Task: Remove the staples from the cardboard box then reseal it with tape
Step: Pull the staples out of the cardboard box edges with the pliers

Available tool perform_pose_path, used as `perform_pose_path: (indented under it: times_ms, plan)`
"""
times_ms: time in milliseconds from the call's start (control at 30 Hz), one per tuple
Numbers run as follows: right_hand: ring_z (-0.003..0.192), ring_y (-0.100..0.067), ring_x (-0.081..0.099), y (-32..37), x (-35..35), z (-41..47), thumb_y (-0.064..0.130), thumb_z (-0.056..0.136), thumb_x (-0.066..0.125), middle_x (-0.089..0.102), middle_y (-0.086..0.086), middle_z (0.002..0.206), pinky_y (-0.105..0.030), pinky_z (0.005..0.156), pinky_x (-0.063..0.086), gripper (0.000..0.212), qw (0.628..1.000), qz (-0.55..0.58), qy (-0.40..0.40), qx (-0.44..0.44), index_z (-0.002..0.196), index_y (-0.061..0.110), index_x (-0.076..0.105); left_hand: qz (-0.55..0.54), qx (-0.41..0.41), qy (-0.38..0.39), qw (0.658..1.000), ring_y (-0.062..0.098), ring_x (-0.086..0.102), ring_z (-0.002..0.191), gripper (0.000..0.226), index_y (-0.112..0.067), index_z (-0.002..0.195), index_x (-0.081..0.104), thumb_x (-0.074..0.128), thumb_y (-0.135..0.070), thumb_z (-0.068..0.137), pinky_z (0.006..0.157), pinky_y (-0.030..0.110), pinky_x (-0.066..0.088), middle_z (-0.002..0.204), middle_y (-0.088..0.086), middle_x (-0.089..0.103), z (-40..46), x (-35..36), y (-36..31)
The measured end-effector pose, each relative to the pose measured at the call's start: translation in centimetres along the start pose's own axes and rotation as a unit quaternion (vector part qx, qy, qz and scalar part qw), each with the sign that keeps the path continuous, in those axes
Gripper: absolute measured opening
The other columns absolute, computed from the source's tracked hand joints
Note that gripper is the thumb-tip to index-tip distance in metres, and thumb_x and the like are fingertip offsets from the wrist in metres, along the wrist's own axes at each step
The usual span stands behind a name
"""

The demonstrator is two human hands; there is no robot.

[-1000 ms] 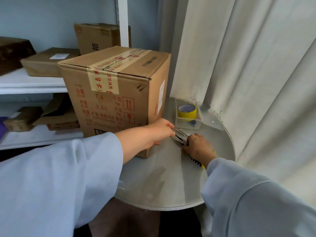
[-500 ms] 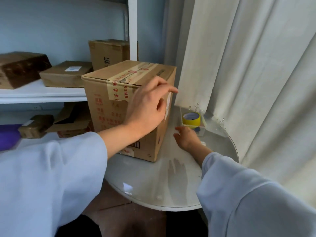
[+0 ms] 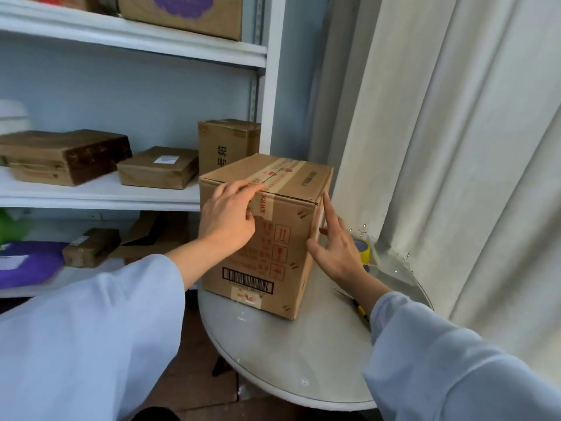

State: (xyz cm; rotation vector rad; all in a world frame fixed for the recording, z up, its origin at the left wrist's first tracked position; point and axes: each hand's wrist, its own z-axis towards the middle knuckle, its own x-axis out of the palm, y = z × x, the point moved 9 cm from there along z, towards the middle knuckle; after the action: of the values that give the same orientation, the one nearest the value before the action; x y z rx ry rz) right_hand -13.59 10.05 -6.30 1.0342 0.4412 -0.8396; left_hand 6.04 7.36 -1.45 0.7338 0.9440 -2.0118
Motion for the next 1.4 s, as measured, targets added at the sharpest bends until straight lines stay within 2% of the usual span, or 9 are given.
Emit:
perform_pose_path:
  times_ms: [133, 333, 467, 567, 767, 933, 1067, 1233, 1400]
  plan:
    - [0.135, -0.027, 0.042, -1.8, 1.1, 0.4, 0.042, 0.090, 0.051, 0.034, -0.003, 0.153, -0.046, 0.110, 0.034, 0.078, 0.995, 0.058, 0.034, 0.073, 0.152, 0.041, 0.004, -0.091, -0.184, -0.079, 0.976, 0.030, 0.021, 0.140, 0.078, -0.022, 0.150, 0.018, 0.062, -0.014, 0.087, 0.110, 0.046, 0.032, 0.155, 0.009, 0.013, 0.0, -1.2, 4.3]
    - [0.131, -0.025, 0.044, -4.6, 5.7, -3.1, 0.067, 0.090, 0.035, 0.046, -0.005, 0.143, -0.046, 0.111, 0.035, 0.076, 0.941, 0.162, 0.162, 0.250, 0.147, 0.016, 0.036, -0.311, -0.405, 0.084, 0.856, 0.033, 0.040, 0.129, 0.069, -0.009, 0.147, 0.019, 0.053, -0.002, 0.087, 0.105, 0.046, 0.038, 0.143, 0.015, 0.039, -3.1, 5.9, 10.3]
    - [0.116, -0.019, 0.051, -4.2, 7.4, -4.1, 0.061, 0.094, 0.037, 0.056, 0.000, 0.124, -0.034, 0.101, 0.040, 0.065, 0.943, 0.105, 0.218, 0.227, 0.136, 0.014, 0.050, -0.320, -0.410, 0.087, 0.850, 0.032, 0.045, 0.123, 0.051, -0.007, 0.134, 0.040, 0.051, 0.005, 0.085, 0.098, 0.042, 0.039, 0.132, 0.014, 0.050, -4.0, 7.1, 11.6]
    - [0.129, -0.024, 0.045, -4.5, 8.3, -3.5, 0.040, 0.100, 0.041, 0.050, -0.005, 0.141, -0.038, 0.110, 0.035, 0.049, 0.949, 0.073, 0.233, 0.198, 0.140, 0.013, 0.046, -0.334, -0.424, 0.049, 0.841, 0.031, 0.051, 0.115, 0.046, -0.006, 0.129, 0.048, 0.046, 0.006, 0.084, 0.087, 0.039, 0.043, 0.125, 0.013, 0.055, -3.6, 6.4, 11.8]
    - [0.108, -0.011, 0.049, -1.3, 3.3, -0.3, 0.010, 0.102, 0.036, 0.055, -0.005, 0.132, -0.025, 0.089, 0.038, 0.037, 0.946, 0.255, 0.053, 0.195, 0.138, 0.015, 0.045, -0.318, -0.334, -0.030, 0.887, 0.023, 0.058, 0.105, 0.041, -0.016, 0.128, 0.054, 0.040, -0.005, 0.091, 0.086, 0.036, 0.050, 0.122, 0.003, 0.060, -0.2, 1.3, 9.0]
    - [0.088, -0.005, 0.053, 3.2, -2.1, 3.0, 0.022, 0.103, 0.036, 0.058, 0.005, 0.115, -0.023, 0.070, 0.045, 0.034, 0.939, 0.298, 0.006, 0.171, 0.134, 0.024, 0.047, -0.324, -0.255, -0.057, 0.909, 0.022, 0.053, 0.118, 0.045, -0.022, 0.135, 0.049, 0.037, -0.005, 0.095, 0.091, 0.037, 0.047, 0.132, -0.002, 0.055, 2.9, -3.9, 6.1]
    - [0.117, -0.014, 0.048, 4.3, -4.5, 4.8, 0.030, 0.100, 0.045, 0.044, -0.002, 0.146, -0.031, 0.102, 0.041, 0.055, 0.942, 0.289, -0.041, 0.167, 0.151, 0.020, 0.027, -0.352, -0.259, -0.036, 0.899, 0.022, 0.051, 0.116, 0.052, -0.018, 0.138, 0.047, 0.047, 0.000, 0.089, 0.099, 0.040, 0.045, 0.136, 0.001, 0.051, 4.5, -5.7, 5.7]
    - [0.127, -0.016, 0.044, 4.0, -3.9, 4.4, 0.024, 0.100, 0.046, 0.041, -0.001, 0.149, -0.028, 0.106, 0.034, 0.053, 0.953, 0.259, -0.055, 0.145, 0.150, 0.018, 0.031, -0.372, -0.271, 0.010, 0.888, 0.022, 0.049, 0.123, 0.054, -0.018, 0.141, 0.044, 0.054, -0.003, 0.089, 0.102, 0.038, 0.043, 0.141, 0.005, 0.047, 3.6, -4.3, 6.5]
    - [0.121, -0.018, 0.048, 2.8, -3.6, 3.8, 0.038, 0.100, 0.043, 0.048, -0.003, 0.142, -0.029, 0.098, 0.039, 0.050, 0.944, 0.269, -0.085, 0.172, 0.144, 0.015, 0.040, -0.427, -0.292, -0.111, 0.849, 0.020, 0.053, 0.115, 0.039, -0.019, 0.134, 0.050, 0.046, -0.032, 0.098, 0.097, 0.034, 0.043, 0.128, 0.001, 0.055, 0.8, -3.6, 6.9]
